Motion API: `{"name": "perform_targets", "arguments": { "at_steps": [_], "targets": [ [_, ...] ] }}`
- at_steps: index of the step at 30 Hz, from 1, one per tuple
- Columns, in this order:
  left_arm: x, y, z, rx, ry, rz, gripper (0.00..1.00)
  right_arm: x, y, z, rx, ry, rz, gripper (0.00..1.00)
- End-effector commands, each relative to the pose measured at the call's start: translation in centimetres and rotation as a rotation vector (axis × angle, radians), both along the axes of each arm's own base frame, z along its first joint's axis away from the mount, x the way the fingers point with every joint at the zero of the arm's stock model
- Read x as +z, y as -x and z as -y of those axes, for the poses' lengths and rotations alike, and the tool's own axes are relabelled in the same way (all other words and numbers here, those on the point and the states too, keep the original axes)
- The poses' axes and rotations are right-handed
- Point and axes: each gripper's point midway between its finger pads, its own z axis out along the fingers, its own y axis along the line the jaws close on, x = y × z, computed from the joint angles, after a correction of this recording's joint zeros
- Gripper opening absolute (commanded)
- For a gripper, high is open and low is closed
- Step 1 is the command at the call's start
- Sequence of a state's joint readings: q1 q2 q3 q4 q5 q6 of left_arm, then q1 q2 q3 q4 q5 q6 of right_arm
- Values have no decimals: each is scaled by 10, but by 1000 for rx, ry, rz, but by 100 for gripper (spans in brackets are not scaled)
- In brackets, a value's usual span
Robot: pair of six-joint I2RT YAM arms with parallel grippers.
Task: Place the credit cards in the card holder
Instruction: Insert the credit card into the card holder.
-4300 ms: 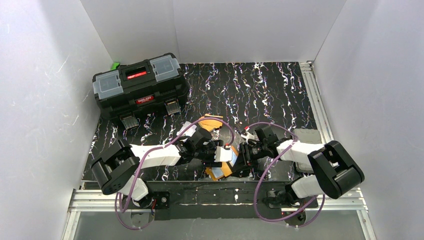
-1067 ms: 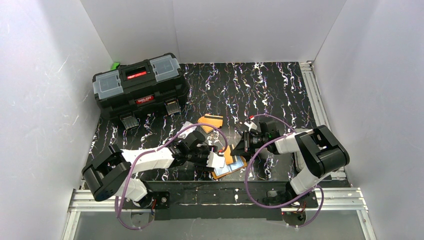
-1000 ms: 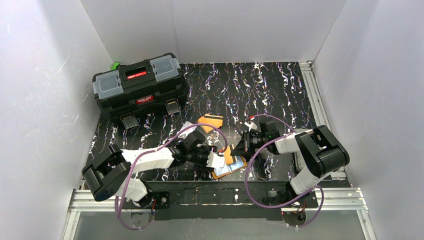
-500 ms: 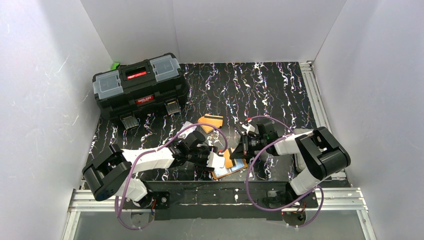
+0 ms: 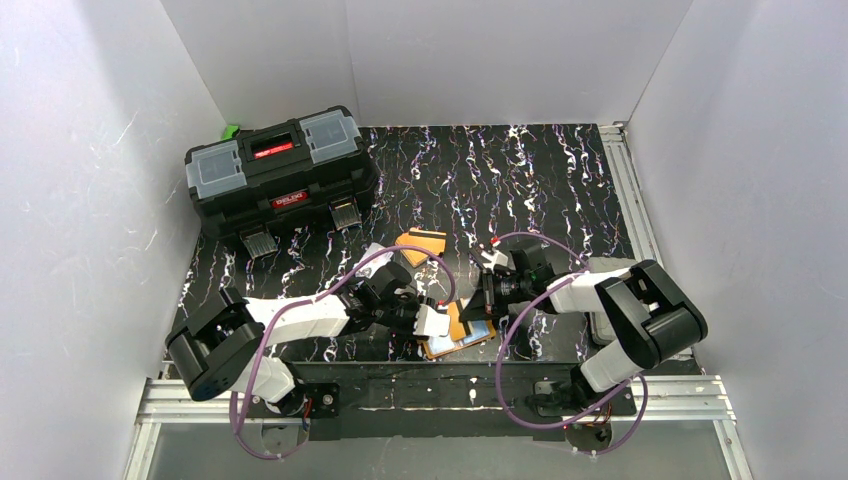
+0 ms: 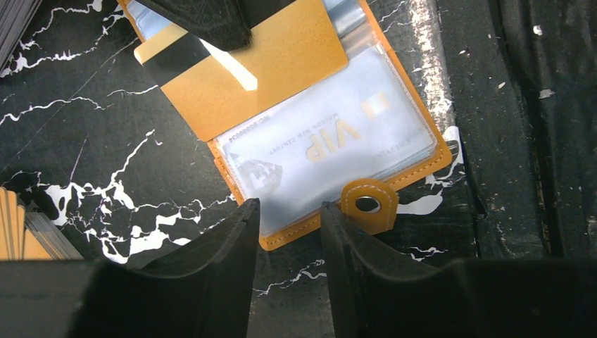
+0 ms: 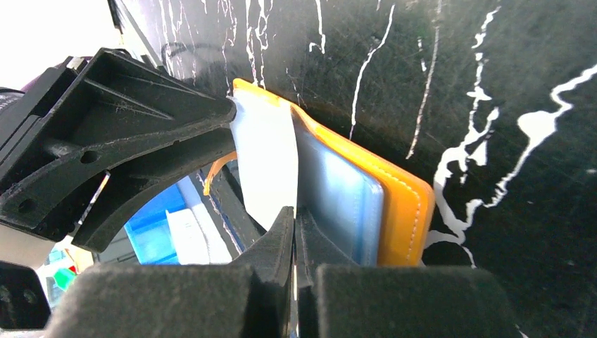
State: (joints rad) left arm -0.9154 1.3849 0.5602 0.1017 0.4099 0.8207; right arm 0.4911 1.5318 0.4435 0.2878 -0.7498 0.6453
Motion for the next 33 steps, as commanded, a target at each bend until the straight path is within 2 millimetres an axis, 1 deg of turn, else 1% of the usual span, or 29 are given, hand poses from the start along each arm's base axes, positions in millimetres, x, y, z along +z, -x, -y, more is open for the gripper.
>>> {"name": "perform_targets", "arguments": {
  "at_steps": [1,5,8,13,16,18,23,30,33],
  "targets": [
    [-5,6,0,-5,-16,-39,34,-4,4,-6,34,29,13,1],
    [-6,6,0,7,-27,-56,25,-6,8,-5,33,33,0,1],
    [-7,10,-1,2,-33,-60,22,-6,10,-2,19,39,6,1],
    [-9,12,-3,12,-41,-61,20,-9,17,0,36,46,-20,1],
    [-9,13,-3,9,-43,-57,23,-17,21,4,52,88,-60,1],
    [-9,13,-3,7,-46,-54,32,-22,23,8,54,118,-68,1],
    [-9,13,-1,3,-44,-54,38,-20,24,10,61,147,-61,1],
    [-11,15,-3,-9,-51,-51,39,-14,31,13,78,180,-72,1],
    [-10,15,-1,-14,-48,-49,39,-15,29,10,84,178,-77,1]
  ]
}}
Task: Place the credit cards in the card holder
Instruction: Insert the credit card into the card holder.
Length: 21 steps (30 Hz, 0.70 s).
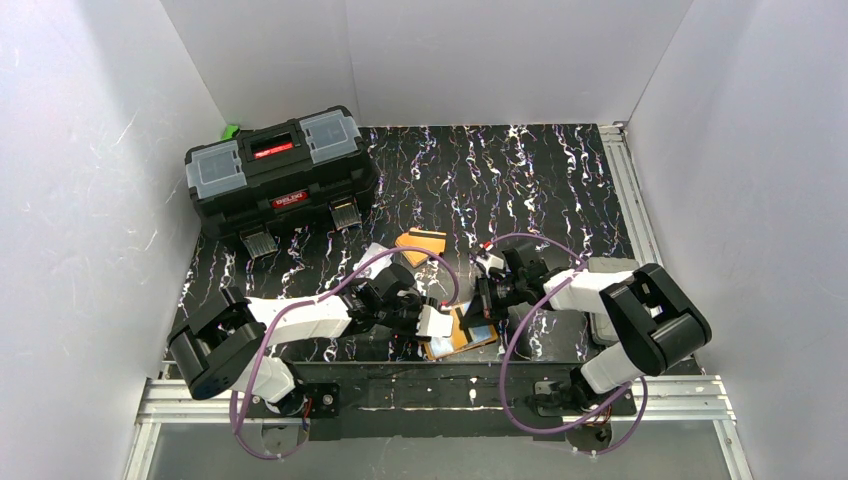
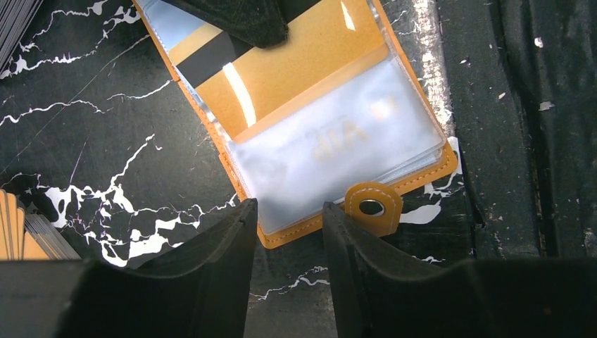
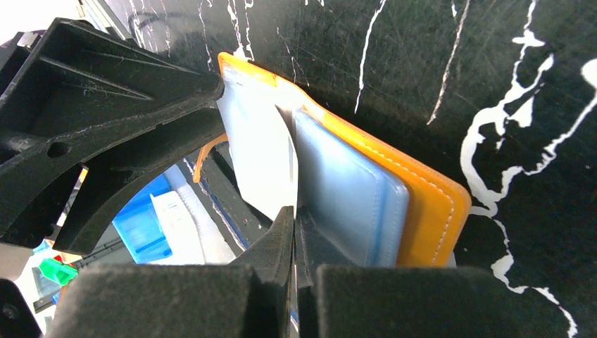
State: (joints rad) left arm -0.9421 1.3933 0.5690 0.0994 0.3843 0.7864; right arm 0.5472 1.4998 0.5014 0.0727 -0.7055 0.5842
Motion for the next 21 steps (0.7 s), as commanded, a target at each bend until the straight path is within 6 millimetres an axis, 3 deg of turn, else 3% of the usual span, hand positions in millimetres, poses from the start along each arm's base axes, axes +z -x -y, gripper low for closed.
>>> {"name": "perform_targets", "arguments": {
  "at_steps": [1,3,5,10,15,21],
  "targets": [
    [-9,10,-4,-28,-35,-38,39,-16,10,7,23,90,-39,1],
    [-8,10,-3,-29,-34,-38,39,-18,10,4,35,92,-45,3],
    [-8,10,-3,-35,-34,-38,39,-21,9,3,41,107,-48,10],
    [-8,10,-1,-36,-30,-35,39,-25,5,7,27,162,-38,37],
    [-6,8,-2,-32,-30,-23,39,-17,1,15,6,215,6,48],
    [-3,7,-5,-11,-20,-9,39,-9,-5,28,-44,310,55,53]
  ]
}}
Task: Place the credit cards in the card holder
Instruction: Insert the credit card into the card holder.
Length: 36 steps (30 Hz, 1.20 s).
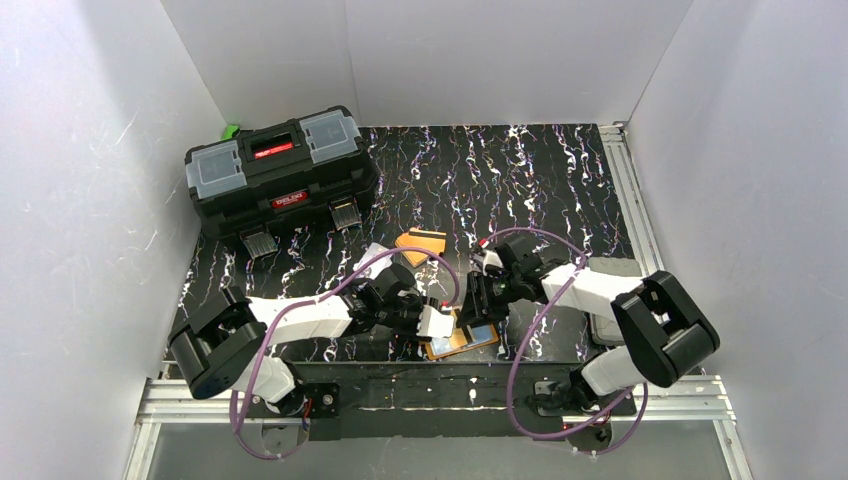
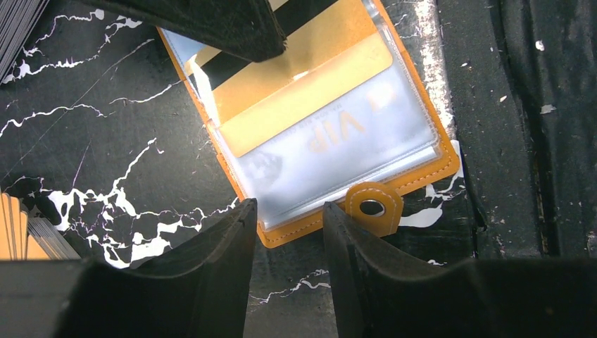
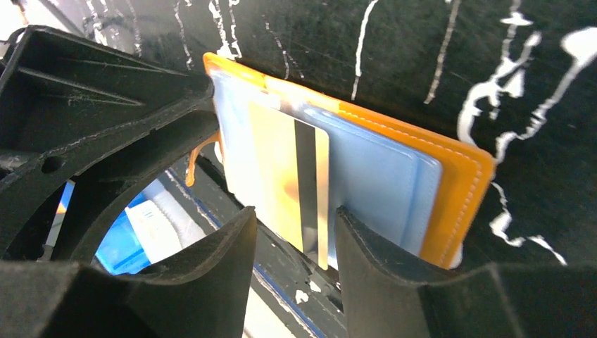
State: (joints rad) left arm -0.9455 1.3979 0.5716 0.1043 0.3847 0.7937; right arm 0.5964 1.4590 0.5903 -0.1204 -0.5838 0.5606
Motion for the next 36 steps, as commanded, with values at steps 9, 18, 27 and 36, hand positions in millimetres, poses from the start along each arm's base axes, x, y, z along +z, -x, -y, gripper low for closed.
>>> {"name": "perform_targets", "arguments": {
  "at_steps": [9,18,27,36],
  "targets": [
    [2,-1,-12,34,24,61,41,-10,-5,13,-33,201,65,53],
    [3,-3,-13,60,39,69,40,-12,-5,2,1,178,50,52],
    [2,-6,-5,71,66,66,40,0,3,-20,86,137,108,48],
    [2,-11,-7,113,98,95,37,5,3,-33,124,96,128,43]
  ]
}}
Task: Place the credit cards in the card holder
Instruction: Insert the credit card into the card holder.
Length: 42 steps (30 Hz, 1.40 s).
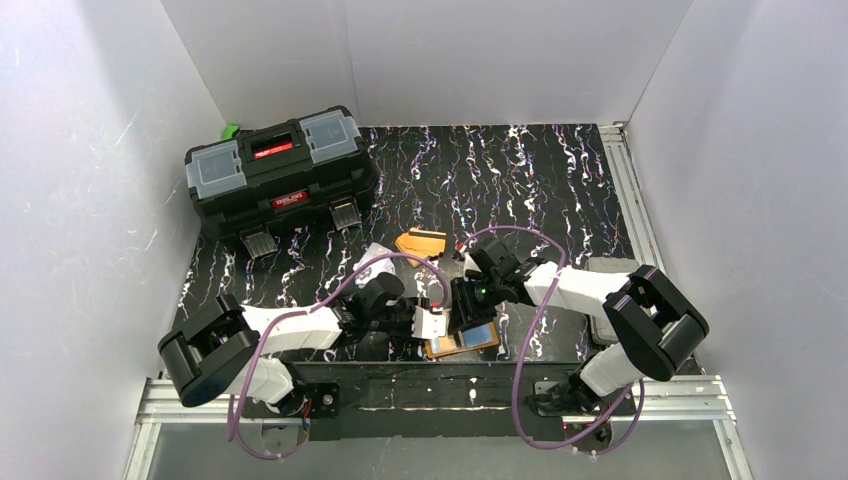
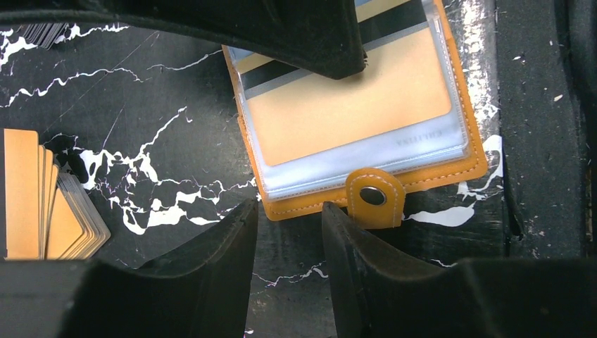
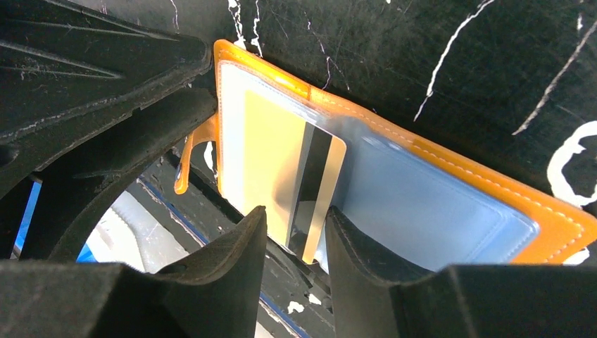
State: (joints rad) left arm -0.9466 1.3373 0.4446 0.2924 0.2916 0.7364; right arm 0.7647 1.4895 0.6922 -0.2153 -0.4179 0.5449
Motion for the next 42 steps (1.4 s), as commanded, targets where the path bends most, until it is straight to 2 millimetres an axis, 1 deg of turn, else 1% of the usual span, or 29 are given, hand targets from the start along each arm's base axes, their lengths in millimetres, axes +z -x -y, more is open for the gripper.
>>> {"name": "perform_targets", "arguments": {
  "at_steps": [1,7,11,14,18,24,27,31,34,37,40,42],
  "targets": [
    [3,0,2,9,30,13,37,9,-10,-14,31,-34,46,43],
    [3,0,3,9,31,8,37,12,-8,-18,48,-43,52,42],
    [4,1,3,8,35,8,36,17,-4,-23,91,-79,49,42],
    [4,1,2,10,33,9,36,15,-2,-22,104,-72,39,42],
    [4,2,1,11,34,8,36,19,-3,-23,105,-79,55,43],
    [7,3,5,11,50,-6,36,16,-2,-24,115,-71,47,44],
    [9,2,7,17,56,-9,35,17,-3,-26,123,-59,57,46],
    [11,-1,7,23,55,0,35,18,-1,-28,137,-66,50,46],
    [13,-4,4,45,41,5,34,29,-4,-23,117,-82,79,49],
    [16,-6,0,70,33,9,34,41,-11,-11,72,-94,96,51],
    [20,-8,-3,91,28,3,35,51,-19,7,1,-108,99,53],
    [24,-10,-6,101,27,9,36,54,-22,19,-49,-103,95,56]
  ]
}}
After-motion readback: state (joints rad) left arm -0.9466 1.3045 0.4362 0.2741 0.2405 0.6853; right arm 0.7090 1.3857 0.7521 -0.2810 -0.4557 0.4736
